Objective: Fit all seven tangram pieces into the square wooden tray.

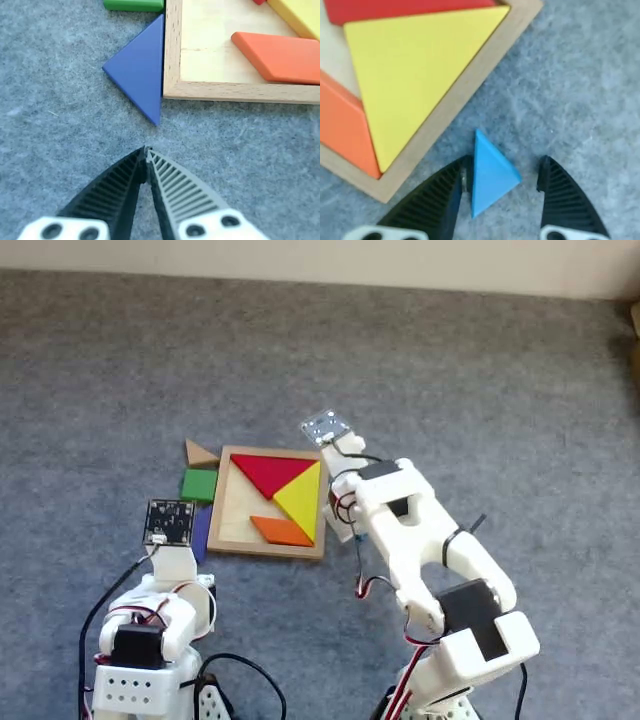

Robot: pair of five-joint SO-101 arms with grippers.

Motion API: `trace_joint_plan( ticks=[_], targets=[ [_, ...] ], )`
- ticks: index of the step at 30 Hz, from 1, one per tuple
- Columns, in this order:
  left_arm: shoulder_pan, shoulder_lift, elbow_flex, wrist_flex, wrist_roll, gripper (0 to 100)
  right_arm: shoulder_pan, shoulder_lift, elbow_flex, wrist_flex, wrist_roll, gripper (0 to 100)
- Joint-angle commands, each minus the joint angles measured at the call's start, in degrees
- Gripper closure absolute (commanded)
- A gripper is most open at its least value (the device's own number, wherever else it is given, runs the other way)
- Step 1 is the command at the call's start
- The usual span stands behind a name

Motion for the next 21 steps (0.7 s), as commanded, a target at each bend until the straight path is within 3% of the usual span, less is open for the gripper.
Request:
trace_joint_plan(
  ticks=[1,21],
  targets=[
    [-0.84,-1.10,1.19,0.18,0.00,100,0.57,-0.04,-3.03,3.21,-0.70,78.9],
    [-0.84,-1.10,1.19,0.18,0.00,100,0.31,-0.04,-2.68,-1.71,-0.26,78.9]
  ],
)
